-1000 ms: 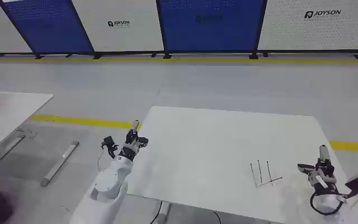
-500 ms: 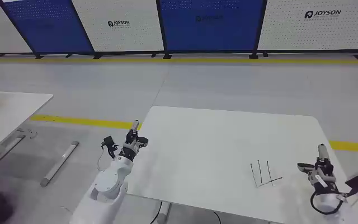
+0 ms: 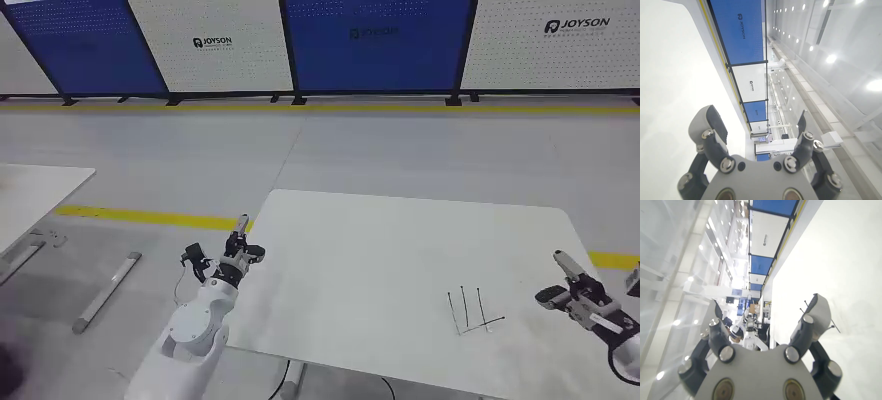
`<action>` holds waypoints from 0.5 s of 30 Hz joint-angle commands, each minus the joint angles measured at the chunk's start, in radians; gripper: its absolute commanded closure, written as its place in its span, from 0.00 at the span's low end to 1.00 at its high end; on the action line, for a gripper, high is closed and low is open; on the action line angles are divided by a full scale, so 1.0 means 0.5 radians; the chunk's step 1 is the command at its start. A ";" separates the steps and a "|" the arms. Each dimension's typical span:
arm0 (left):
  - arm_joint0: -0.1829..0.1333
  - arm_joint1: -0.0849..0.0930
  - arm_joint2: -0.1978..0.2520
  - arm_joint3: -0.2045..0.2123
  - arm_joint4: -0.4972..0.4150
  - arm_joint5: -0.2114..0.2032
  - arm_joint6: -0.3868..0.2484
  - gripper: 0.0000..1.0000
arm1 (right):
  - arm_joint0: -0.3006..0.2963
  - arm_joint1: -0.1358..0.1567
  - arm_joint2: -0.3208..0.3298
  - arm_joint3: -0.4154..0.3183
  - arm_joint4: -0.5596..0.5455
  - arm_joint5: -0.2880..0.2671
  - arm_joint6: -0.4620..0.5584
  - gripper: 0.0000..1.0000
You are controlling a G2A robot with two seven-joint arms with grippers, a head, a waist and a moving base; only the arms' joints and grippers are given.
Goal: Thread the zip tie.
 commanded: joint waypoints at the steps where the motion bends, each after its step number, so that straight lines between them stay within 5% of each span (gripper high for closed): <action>1: 0.000 0.000 0.000 0.000 0.000 0.000 0.000 0.00 | -0.002 -0.001 -0.001 -0.001 0.001 -0.003 -0.011 0.00; 13: 0.000 0.000 0.000 0.000 0.000 0.000 0.000 0.00 | -0.002 -0.001 -0.001 -0.001 0.001 -0.003 -0.011 0.00; 15: 0.000 0.000 0.000 0.000 0.000 0.000 0.000 0.00 | 0.030 0.029 0.027 -0.038 -0.136 -0.140 0.299 0.00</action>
